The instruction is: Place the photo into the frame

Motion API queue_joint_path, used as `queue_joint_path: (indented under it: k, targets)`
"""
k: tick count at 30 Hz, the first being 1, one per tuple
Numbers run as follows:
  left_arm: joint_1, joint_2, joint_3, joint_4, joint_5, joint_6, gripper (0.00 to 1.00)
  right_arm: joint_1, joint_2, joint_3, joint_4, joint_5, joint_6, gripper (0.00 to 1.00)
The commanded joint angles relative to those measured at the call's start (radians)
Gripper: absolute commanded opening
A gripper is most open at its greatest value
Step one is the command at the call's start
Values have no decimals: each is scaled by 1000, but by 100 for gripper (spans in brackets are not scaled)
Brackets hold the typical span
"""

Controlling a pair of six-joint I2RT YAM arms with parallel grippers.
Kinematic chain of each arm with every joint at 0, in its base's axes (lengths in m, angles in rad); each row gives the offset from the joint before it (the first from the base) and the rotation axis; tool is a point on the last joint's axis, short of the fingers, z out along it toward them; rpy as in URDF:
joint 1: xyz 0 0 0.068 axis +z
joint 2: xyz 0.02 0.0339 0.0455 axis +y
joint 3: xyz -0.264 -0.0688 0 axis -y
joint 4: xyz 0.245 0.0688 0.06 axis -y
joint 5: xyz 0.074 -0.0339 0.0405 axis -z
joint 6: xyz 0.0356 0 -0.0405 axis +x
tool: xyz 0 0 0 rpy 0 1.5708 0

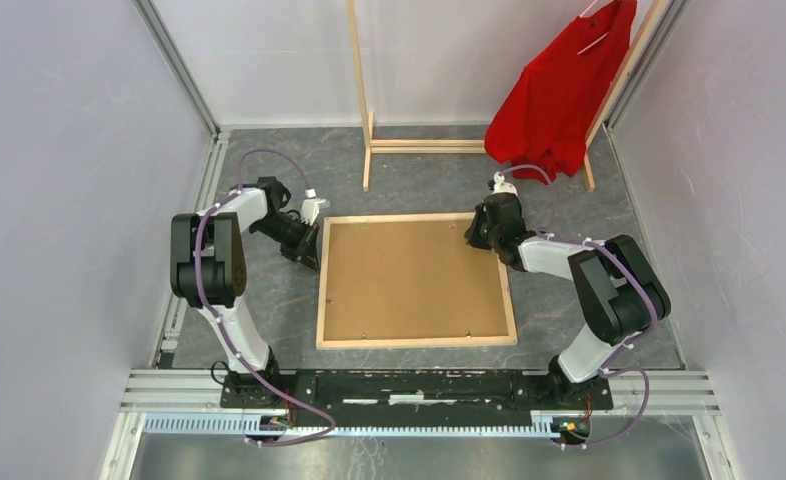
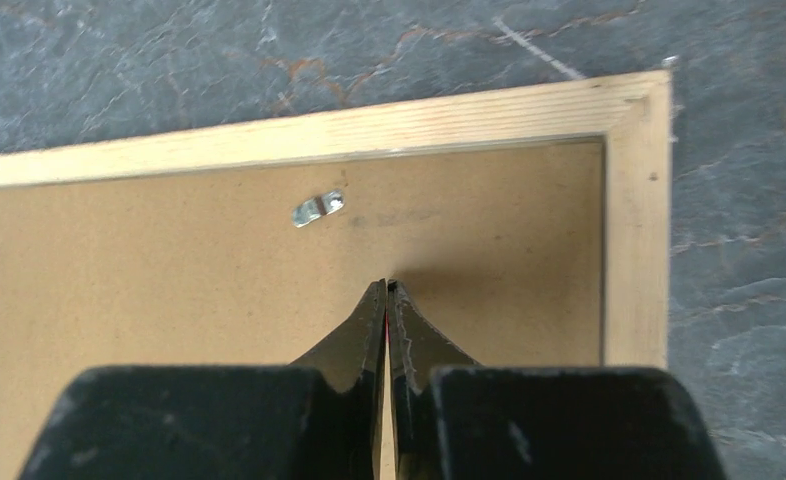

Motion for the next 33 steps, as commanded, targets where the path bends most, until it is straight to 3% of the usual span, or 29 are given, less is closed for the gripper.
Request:
queue_joint_path:
  k: [1, 16, 33]
  targets:
    - [-3, -38, 19, -8, 7, 35, 16, 9, 6, 21, 50, -42, 4, 6]
    - [-3, -41, 19, -8, 0, 35, 16, 9, 123, 138, 56, -62, 26, 0]
    - [-3, -42, 23, -7, -6, 38, 16, 8, 176, 176, 59, -71, 58, 0]
